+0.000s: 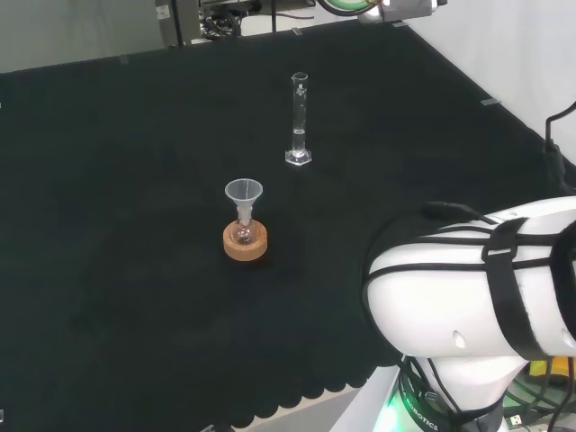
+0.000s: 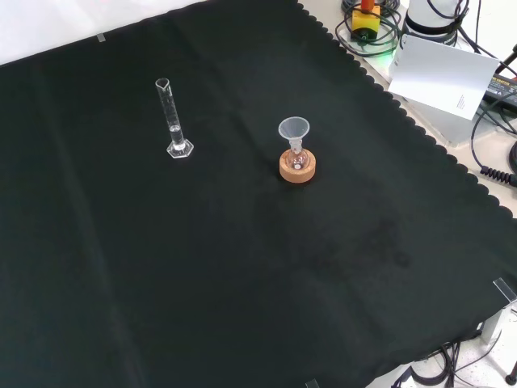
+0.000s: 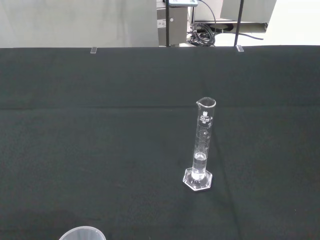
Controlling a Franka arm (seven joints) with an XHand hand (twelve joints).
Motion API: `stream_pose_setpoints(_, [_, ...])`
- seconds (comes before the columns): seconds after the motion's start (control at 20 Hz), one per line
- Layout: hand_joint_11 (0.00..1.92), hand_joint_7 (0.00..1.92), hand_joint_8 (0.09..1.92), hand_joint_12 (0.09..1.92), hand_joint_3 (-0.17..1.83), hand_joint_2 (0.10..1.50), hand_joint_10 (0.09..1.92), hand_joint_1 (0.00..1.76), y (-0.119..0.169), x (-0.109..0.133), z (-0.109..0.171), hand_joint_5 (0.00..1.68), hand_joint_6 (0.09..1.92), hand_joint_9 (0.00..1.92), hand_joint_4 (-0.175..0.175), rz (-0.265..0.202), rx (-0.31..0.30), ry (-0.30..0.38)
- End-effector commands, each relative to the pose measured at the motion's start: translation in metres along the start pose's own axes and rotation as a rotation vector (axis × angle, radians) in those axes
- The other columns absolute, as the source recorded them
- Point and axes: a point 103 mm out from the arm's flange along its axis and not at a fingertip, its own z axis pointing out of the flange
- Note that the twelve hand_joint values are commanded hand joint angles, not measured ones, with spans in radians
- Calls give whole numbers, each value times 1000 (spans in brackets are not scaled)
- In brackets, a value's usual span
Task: Pick up the graduated cylinder.
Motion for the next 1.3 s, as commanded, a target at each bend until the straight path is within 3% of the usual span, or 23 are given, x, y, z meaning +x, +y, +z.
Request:
stream_pose_setpoints(0.05, [85, 0, 409, 1317, 557, 1100, 626, 49, 1, 0, 0, 156, 203, 131, 0, 0, -10, -7])
stream_pose_setpoints(0.25, [53, 0, 382, 1370, 389, 1196, 627, 17, 4, 1, 0, 208, 87, 123, 0, 2, -10, -5])
stream_pose_setpoints(0.5, [52, 0, 382, 1373, 364, 1207, 627, 21, 9, 0, 6, 217, 87, 124, 0, 9, -2, 3])
stream_pose_setpoints(0.95, [53, 1, 393, 1373, 325, 1220, 628, 35, 29, -21, 41, 229, 87, 131, -1, 66, 23, 69])
stream_pose_setpoints(1.15, [54, 3, 406, 1374, 310, 1211, 630, 66, 45, -36, 61, 231, 87, 136, -2, 51, 18, 92])
stream_pose_setpoints(1.3, [65, 26, 426, 1378, 283, 1164, 637, 190, 66, -50, 78, 237, 87, 161, -4, 37, 9, 123])
